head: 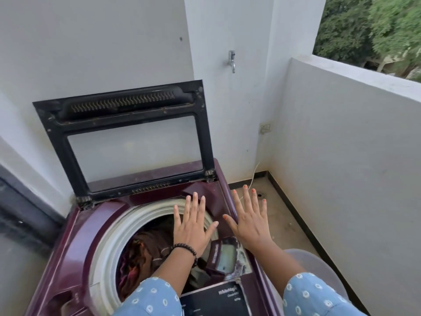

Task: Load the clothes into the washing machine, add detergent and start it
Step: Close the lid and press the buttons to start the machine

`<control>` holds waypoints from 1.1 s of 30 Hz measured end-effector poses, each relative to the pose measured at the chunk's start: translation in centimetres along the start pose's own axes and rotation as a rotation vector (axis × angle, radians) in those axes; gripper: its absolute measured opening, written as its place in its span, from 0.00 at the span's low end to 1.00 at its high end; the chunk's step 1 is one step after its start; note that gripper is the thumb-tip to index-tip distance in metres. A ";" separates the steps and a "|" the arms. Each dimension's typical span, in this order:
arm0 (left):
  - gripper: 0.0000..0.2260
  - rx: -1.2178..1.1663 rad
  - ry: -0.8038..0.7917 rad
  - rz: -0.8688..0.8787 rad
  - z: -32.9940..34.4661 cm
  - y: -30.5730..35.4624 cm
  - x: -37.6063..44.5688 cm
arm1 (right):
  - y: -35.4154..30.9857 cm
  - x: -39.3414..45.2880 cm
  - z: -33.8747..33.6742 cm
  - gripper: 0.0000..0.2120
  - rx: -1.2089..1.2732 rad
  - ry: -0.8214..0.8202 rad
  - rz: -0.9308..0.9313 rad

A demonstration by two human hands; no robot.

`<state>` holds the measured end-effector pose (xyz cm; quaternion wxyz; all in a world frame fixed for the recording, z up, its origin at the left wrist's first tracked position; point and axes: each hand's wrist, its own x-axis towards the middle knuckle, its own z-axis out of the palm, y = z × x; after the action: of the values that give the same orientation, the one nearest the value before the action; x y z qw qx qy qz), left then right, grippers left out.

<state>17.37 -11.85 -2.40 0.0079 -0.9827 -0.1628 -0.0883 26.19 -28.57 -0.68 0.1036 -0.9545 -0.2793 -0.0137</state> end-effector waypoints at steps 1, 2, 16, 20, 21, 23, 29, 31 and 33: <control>0.34 -0.001 0.000 -0.006 0.1 -0.7 -0.3 | -0.7 0.0 0.3 0.36 0.006 0.002 -0.007; 0.34 -0.002 -0.001 -0.013 0.1 -1.3 -0.5 | -1.2 0.1 0.6 0.36 0.008 0.008 -0.014; 0.34 0.015 -0.115 -0.108 0.9 -9.8 -2.8 | -9.9 1.5 3.8 0.38 0.018 0.005 -0.096; 0.34 0.013 -0.127 -0.133 1.3 -12.1 -3.6 | -12.0 1.5 5.3 0.38 0.018 -0.009 -0.118; 0.34 0.009 -0.132 -0.139 1.3 -12.7 -3.7 | -12.6 1.6 5.6 0.38 0.015 -0.014 -0.126; 0.33 0.008 -0.135 -0.146 1.2 -13.8 -3.8 | -13.8 2.1 5.7 0.37 0.016 -0.029 -0.139; 0.35 0.039 -0.066 -0.190 -1.0 -17.5 -1.3 | -17.7 5.4 4.5 0.37 0.018 0.008 -0.223; 0.35 0.059 -0.007 -0.187 -2.8 -18.9 0.6 | -18.9 7.5 3.1 0.37 0.008 0.065 -0.241; 0.35 0.061 0.027 -0.179 -5.1 -20.3 3.1 | -20.0 9.9 1.3 0.36 -0.027 0.094 -0.273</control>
<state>12.82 8.09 2.93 0.0319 -0.9623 -0.2523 -0.0970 23.77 -6.63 2.73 0.1009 -0.9072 -0.4012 -0.0759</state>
